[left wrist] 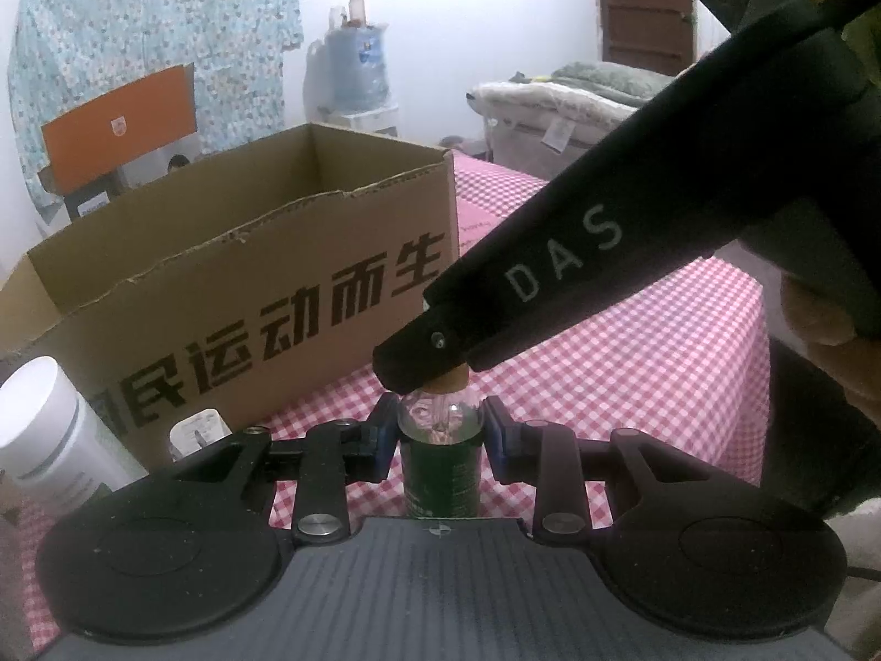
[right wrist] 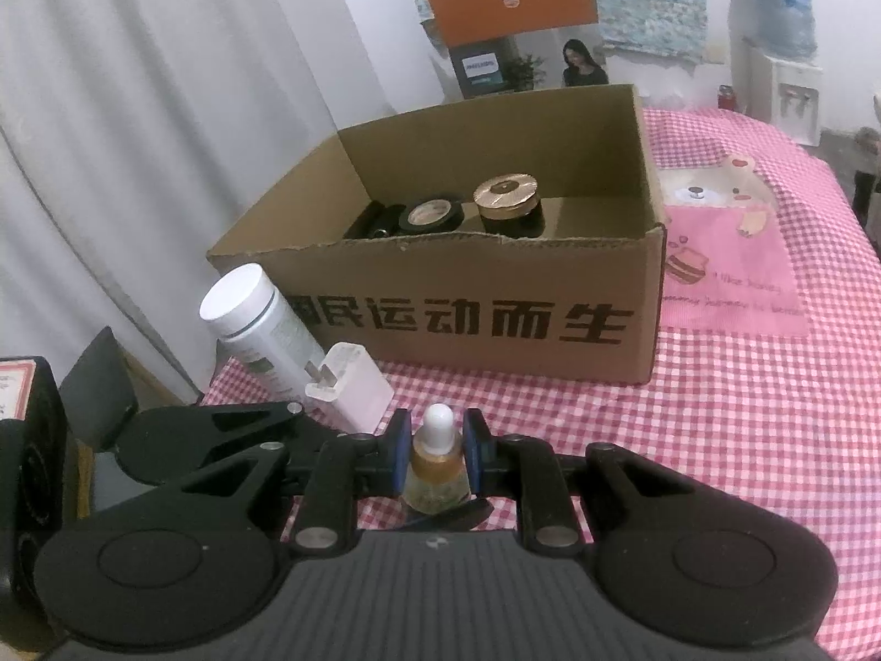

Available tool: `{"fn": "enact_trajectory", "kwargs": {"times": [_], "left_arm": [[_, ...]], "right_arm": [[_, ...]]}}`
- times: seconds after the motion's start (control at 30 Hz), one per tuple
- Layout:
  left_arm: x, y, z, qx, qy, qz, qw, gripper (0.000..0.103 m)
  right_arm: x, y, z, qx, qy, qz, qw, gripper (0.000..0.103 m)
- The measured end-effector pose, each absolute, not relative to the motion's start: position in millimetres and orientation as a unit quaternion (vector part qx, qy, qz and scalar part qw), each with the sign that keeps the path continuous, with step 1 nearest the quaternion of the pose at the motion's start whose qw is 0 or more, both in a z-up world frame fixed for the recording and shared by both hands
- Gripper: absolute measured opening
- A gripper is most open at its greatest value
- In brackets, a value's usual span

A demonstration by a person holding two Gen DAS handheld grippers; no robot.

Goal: Organize rigid objects
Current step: 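Lift the green dropper bottle and carry it over the box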

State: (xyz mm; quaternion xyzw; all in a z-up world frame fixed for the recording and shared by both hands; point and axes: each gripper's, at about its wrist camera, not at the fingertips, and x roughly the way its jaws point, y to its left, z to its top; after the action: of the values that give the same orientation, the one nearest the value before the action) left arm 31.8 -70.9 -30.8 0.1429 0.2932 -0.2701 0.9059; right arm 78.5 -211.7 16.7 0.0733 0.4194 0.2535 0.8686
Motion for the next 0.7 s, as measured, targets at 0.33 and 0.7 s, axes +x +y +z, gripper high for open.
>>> {"fn": "enact_trajectory", "kwargs": {"times": [0.33, 0.7], "left_arm": [[32, -68, 20, 0.107, 0.257, -0.249, 0.928, 0.031], [134, -70, 87, 0.005, 0.281, -0.208, 0.937, 0.031]], "right_arm": [[77, -206, 64, 0.038, 0.378, 0.292, 0.878, 0.021], [168, -203, 142, -0.014, 0.331, 0.351, 0.876, 0.022]]}}
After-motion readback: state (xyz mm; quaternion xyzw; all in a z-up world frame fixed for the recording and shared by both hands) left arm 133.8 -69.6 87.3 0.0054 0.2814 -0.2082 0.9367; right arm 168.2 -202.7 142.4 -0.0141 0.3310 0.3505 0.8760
